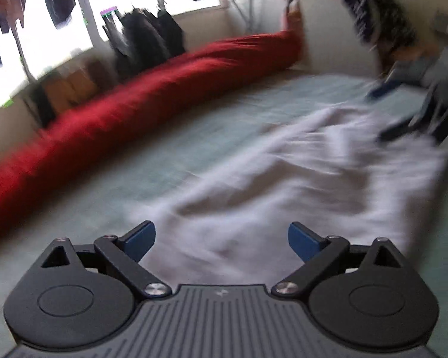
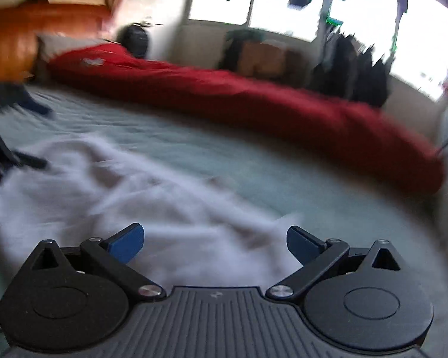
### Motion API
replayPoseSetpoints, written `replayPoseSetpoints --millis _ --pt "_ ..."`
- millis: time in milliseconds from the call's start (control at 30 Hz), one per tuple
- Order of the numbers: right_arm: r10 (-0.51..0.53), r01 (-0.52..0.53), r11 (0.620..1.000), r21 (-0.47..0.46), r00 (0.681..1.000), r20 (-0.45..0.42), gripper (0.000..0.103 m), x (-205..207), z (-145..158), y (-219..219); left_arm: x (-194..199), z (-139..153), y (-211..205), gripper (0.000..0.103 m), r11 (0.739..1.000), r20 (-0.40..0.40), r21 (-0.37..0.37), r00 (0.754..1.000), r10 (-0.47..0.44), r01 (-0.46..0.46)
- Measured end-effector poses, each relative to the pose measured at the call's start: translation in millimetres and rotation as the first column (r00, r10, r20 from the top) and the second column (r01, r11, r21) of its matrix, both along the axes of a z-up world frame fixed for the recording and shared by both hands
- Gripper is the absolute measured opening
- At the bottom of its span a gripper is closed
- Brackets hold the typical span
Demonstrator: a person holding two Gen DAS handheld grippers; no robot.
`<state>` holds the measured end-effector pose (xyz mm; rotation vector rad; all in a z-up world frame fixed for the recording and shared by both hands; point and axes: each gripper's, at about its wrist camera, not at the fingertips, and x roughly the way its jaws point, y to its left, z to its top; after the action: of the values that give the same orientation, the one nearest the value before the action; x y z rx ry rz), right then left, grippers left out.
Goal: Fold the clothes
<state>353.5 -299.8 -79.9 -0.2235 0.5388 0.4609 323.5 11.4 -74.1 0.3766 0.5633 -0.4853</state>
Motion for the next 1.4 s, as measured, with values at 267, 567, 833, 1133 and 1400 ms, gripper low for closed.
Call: replayPoseSetpoints --millis 267,567,833,1133,1400 --pt "-0.042 0.055 0.996 0.076 0.986 -0.161 0.103 -39 -33 -30 -28 -28 47 0.094 0.982 -0.261 -0.155 0.963 0.069 -0.112" --pt "0.009 0.014 0.983 0.18 0.992 -0.128 0.103 -9 6 -21 37 14 46 0.094 0.922 -0.248 -0.366 0.968 0.032 -0.124" --pt "0.025 0.09 0.932 0.351 0.95 -0.31 0.1 72 -25 -17 105 -33 73 0.069 0.84 -0.367 -0.461 0.924 0.112 -0.285" --pt "-0.026 0.172 0.868 0.465 0.953 -0.303 0.103 74 -7 -50 110 -25 62 0.079 0.831 -0.41 -0.477 0.909 0.078 -0.287" --pt "0.06 0.178 0.838 0.516 0.909 -0.412 0.099 116 -30 -25 129 -26 24 0.073 0.833 -0.452 -0.488 0.892 0.015 -0.261"
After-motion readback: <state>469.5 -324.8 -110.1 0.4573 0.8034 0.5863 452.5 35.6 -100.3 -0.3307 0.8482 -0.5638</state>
